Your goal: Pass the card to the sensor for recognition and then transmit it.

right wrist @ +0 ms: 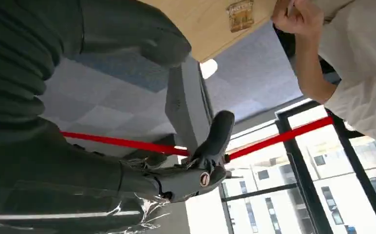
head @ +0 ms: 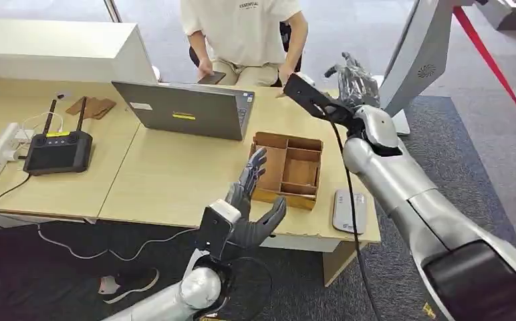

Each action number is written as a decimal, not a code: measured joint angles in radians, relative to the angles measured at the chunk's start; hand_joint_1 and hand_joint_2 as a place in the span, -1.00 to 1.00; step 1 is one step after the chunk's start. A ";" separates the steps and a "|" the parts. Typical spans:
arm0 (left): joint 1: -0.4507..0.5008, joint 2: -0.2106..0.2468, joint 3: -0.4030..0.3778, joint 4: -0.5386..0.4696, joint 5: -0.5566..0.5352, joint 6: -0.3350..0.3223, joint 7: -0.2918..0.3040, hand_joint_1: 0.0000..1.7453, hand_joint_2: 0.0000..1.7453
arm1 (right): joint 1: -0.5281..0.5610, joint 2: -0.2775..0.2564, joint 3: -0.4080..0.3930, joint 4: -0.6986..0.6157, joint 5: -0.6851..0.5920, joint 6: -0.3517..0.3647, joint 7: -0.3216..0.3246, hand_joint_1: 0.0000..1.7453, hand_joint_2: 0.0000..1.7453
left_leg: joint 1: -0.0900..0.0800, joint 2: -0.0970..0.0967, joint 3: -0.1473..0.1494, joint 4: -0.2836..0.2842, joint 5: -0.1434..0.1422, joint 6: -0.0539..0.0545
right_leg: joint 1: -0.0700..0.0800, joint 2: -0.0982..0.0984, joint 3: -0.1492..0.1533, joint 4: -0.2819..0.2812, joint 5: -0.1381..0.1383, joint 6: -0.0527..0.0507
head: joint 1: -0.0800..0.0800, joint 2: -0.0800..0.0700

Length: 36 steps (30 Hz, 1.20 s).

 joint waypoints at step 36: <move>0.285 0.061 0.281 -0.254 -0.537 0.000 0.188 -1.00 1.00 | 0.526 -0.166 -0.089 -0.739 -0.207 -0.155 -0.120 -1.00 1.00 | 0.000 0.000 0.002 -0.001 0.000 0.000 | 0.000 0.001 0.002 0.000 0.000 0.000 | 0.000 0.000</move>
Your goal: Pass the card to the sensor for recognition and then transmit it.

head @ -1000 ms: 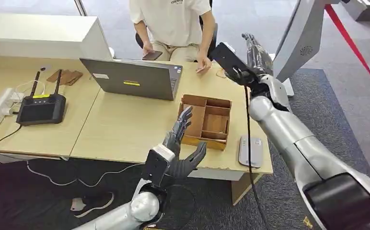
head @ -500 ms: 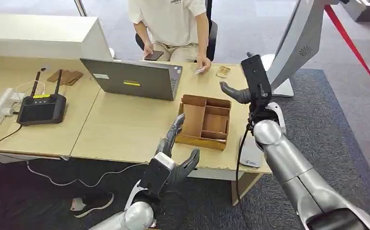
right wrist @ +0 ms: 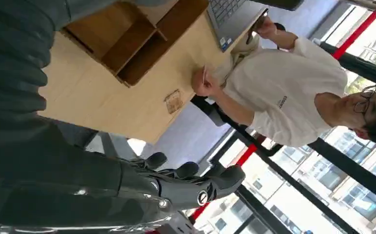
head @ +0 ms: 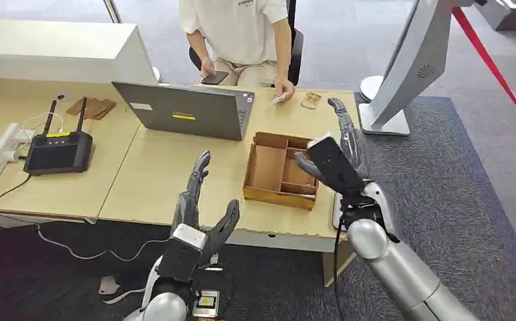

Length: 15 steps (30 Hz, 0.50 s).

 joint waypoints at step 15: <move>0.031 0.015 0.084 -0.087 0.032 0.000 0.014 -1.00 1.00 | 0.082 -0.008 0.089 -0.072 0.508 0.157 0.070 -1.00 1.00 | 0.000 0.000 0.000 0.000 0.000 0.000 | 0.000 0.000 0.000 0.000 0.000 0.000 | 0.000 0.000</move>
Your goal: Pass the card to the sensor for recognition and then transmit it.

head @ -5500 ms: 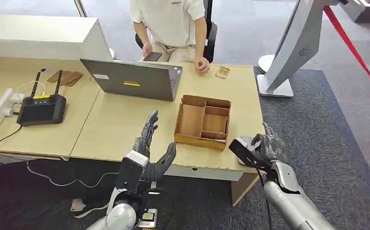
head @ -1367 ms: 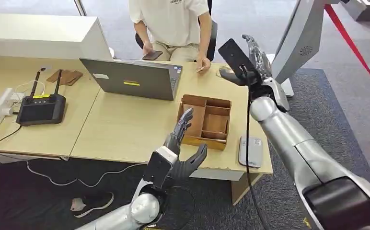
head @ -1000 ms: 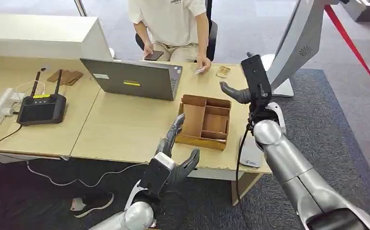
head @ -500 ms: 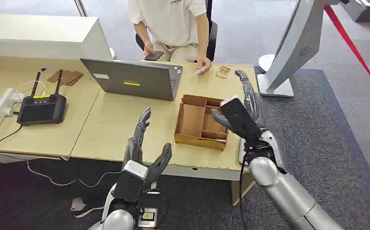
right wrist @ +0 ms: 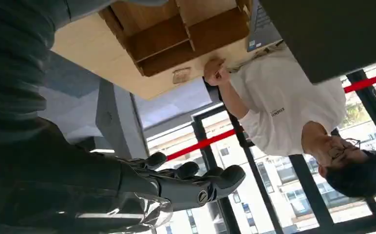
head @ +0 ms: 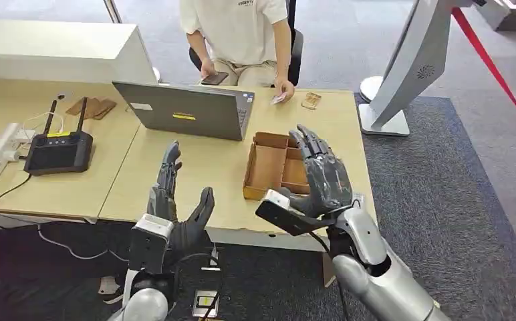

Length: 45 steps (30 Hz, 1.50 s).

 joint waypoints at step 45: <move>-0.072 -0.029 -0.054 0.067 0.096 0.000 -0.033 -1.00 1.00 | -0.096 0.148 0.052 0.579 0.116 -0.128 0.129 -1.00 1.00 | 0.000 0.000 0.000 0.000 0.000 0.000 | 0.000 0.000 0.000 0.000 0.000 0.000 | 0.000 0.000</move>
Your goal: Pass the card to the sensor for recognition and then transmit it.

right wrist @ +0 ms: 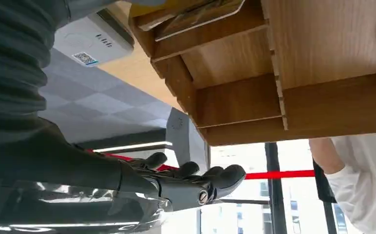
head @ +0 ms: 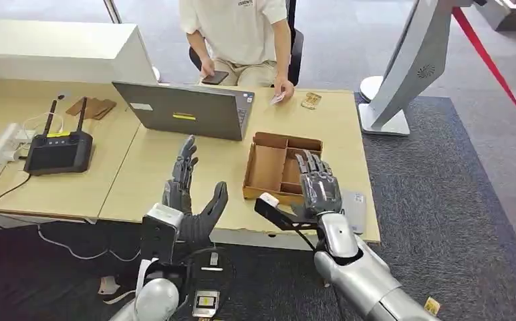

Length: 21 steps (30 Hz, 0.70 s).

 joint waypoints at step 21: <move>0.004 -0.004 -0.012 0.015 -0.008 0.000 0.003 -1.00 1.00 | -0.027 0.021 -0.008 0.124 0.003 -0.001 -0.007 -1.00 1.00 | 0.000 0.000 0.000 0.000 0.000 0.000 | 0.000 0.000 0.000 0.000 0.000 0.000 | 0.000 0.000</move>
